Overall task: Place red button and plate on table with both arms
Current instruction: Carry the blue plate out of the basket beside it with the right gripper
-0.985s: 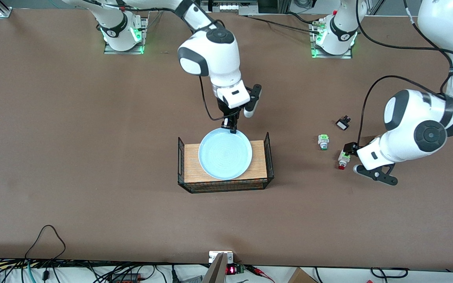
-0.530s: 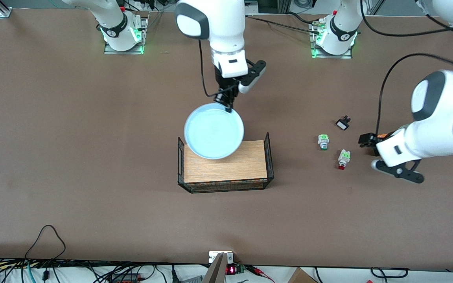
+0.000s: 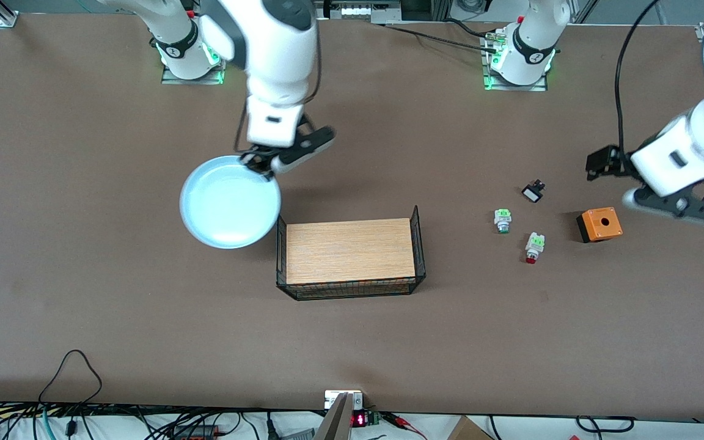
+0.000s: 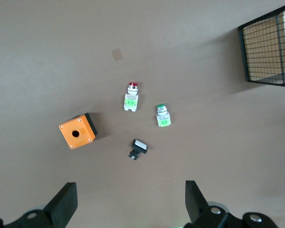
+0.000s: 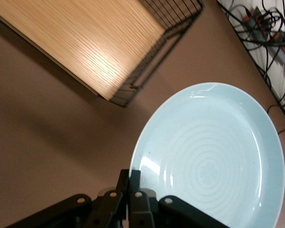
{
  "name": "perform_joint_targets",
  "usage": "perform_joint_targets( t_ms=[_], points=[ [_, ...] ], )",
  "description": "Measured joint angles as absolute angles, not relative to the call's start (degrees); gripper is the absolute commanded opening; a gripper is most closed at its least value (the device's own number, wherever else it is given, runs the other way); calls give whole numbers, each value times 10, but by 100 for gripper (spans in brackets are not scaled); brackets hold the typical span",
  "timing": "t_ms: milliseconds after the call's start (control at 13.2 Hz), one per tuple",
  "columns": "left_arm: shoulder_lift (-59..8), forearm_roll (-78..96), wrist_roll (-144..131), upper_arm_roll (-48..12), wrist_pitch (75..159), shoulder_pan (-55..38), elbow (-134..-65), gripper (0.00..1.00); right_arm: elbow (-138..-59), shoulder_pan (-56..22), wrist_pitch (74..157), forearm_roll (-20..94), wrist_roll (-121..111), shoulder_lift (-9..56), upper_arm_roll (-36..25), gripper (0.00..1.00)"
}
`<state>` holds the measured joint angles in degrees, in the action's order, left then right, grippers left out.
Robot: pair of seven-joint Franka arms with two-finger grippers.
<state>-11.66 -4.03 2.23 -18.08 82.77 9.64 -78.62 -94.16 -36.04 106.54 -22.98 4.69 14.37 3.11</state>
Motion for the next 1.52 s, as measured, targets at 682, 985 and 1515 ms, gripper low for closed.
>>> perform_joint_targets(
  t_ms=[682,985,1515],
  points=[
    [-17,-22,19,-60,968,18,-954,100,-1145,-261,1164,-283,246,135,30,0],
    [-17,-22,16,-60,966,17,-954,100,-1229,-223,1284,-326,334,161,30,0],
    [-17,-22,14,-60,966,17,-954,100,-1266,-188,1387,-330,400,206,33,0]
  ],
)
